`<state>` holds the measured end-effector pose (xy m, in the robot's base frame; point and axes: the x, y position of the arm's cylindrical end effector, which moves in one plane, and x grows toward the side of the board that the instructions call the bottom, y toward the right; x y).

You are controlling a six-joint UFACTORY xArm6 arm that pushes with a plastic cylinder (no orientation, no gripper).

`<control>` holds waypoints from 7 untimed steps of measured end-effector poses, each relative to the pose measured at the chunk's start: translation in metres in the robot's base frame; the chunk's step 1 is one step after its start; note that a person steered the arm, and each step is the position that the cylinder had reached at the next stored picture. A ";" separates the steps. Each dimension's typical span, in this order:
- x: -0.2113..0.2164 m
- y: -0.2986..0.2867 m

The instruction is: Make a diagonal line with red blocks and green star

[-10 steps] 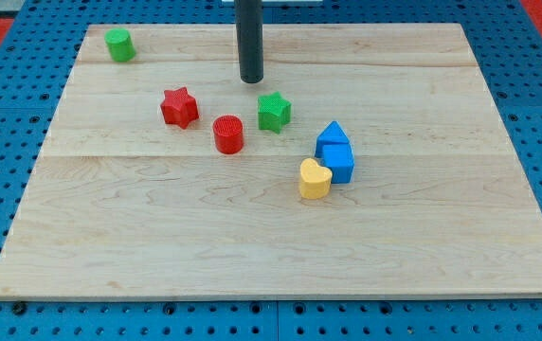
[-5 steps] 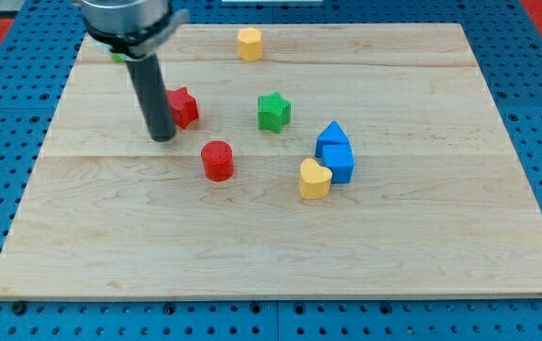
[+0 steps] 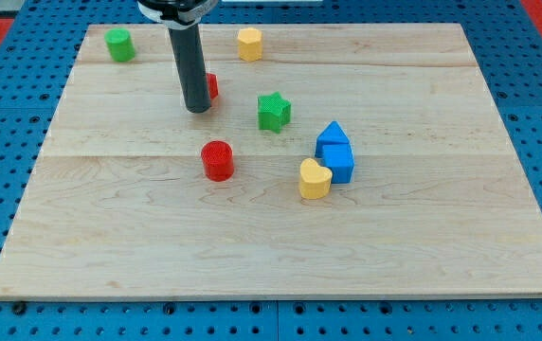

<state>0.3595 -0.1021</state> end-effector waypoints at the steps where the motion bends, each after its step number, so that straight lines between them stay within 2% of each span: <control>1: 0.001 -0.071; 2: -0.024 0.008; 3: -0.059 0.111; 4: -0.059 0.075; 5: -0.075 0.082; 6: -0.088 0.146; 7: -0.091 0.233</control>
<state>0.2685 0.1314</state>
